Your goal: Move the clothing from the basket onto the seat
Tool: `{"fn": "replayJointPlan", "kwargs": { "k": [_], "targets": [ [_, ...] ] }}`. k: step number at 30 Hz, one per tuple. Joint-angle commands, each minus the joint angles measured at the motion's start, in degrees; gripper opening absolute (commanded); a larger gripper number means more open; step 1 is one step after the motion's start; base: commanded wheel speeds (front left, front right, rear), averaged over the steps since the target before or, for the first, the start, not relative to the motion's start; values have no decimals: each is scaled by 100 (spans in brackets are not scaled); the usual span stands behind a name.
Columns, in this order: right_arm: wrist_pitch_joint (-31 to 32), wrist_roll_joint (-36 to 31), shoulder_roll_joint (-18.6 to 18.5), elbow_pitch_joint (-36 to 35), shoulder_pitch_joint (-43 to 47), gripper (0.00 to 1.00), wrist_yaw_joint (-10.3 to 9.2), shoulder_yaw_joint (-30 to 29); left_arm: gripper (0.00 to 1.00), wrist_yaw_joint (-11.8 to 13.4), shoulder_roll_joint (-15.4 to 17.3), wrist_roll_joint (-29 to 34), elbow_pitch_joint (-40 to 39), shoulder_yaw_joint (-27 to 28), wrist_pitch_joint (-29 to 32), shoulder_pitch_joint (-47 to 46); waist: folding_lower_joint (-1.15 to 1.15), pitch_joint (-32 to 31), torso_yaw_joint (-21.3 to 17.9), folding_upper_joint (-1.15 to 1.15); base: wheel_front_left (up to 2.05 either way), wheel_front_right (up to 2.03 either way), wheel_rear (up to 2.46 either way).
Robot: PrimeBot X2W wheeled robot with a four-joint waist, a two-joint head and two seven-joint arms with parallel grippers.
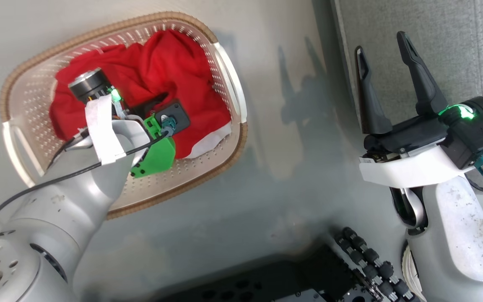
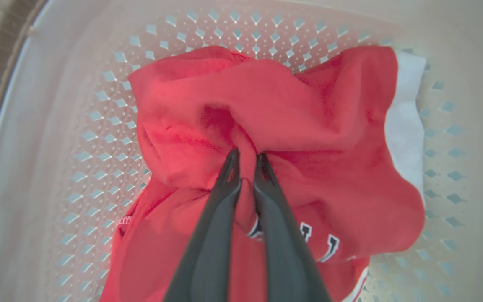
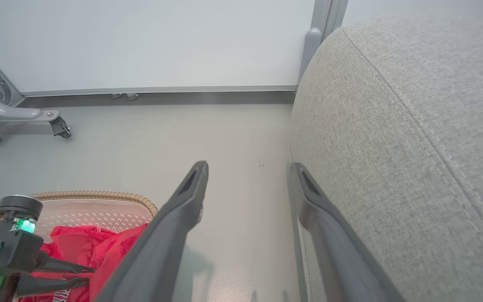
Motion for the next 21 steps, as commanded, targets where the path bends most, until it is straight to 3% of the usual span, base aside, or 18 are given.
{"fn": "replayJointPlan", "kwargs": {
  "k": [1, 9, 21],
  "targets": [
    [-14, -55, -17, 57, 41, 100, -2, -27, 0, -11, -42, -117, -61, 49, -62, 93, 0, -360, 169, 0, 0, 0, 0],
    [-14, -174, -19, 281, 240, 100, -2, -97, 0, -10, -123, -606, -587, 416, -105, 418, 0, -1060, 415, 0, 0, 0, 0],
    [-14, -259, -19, 572, 555, 100, -2, -108, 0, 148, 40, -717, -1792, 1084, -104, 1204, 0, -2095, 729, 0, 0, 0, 0]
  ]
}}
